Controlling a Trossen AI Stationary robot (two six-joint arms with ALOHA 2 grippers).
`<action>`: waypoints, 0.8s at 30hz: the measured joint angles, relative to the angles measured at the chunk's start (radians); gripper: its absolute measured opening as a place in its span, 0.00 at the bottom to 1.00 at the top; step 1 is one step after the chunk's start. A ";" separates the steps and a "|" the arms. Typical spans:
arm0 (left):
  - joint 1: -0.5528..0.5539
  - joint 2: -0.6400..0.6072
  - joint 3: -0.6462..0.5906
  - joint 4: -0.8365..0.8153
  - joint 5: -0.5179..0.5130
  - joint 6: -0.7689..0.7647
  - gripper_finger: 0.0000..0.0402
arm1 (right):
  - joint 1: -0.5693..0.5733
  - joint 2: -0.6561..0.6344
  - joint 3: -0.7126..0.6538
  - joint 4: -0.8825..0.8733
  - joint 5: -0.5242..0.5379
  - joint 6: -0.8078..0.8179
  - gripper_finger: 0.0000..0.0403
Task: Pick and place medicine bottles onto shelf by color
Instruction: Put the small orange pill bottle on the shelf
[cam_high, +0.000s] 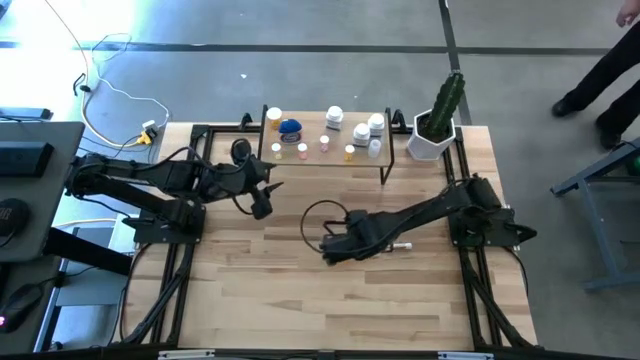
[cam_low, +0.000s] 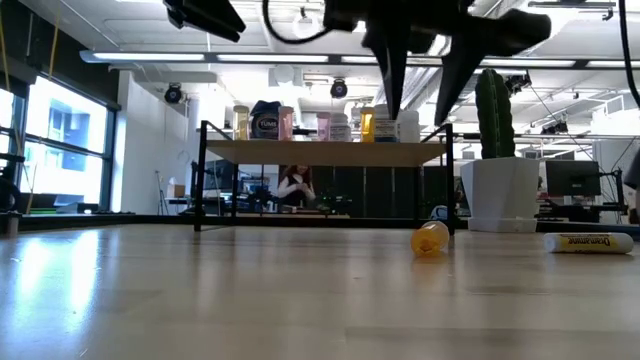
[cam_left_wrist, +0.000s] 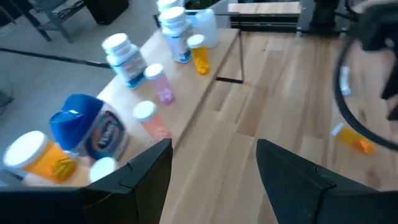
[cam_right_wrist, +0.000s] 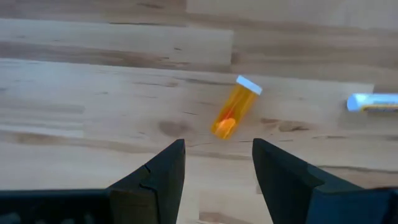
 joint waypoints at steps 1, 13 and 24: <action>0.009 -0.007 0.000 -0.003 0.000 0.000 0.55 | 0.002 0.012 0.000 0.003 0.000 0.018 0.44; 0.066 -0.106 0.000 -0.011 0.001 0.000 0.55 | 0.034 0.156 0.000 0.009 0.001 0.216 0.44; 0.065 -0.115 0.000 -0.010 0.001 0.026 0.55 | 0.033 0.262 0.000 0.040 0.004 0.268 0.44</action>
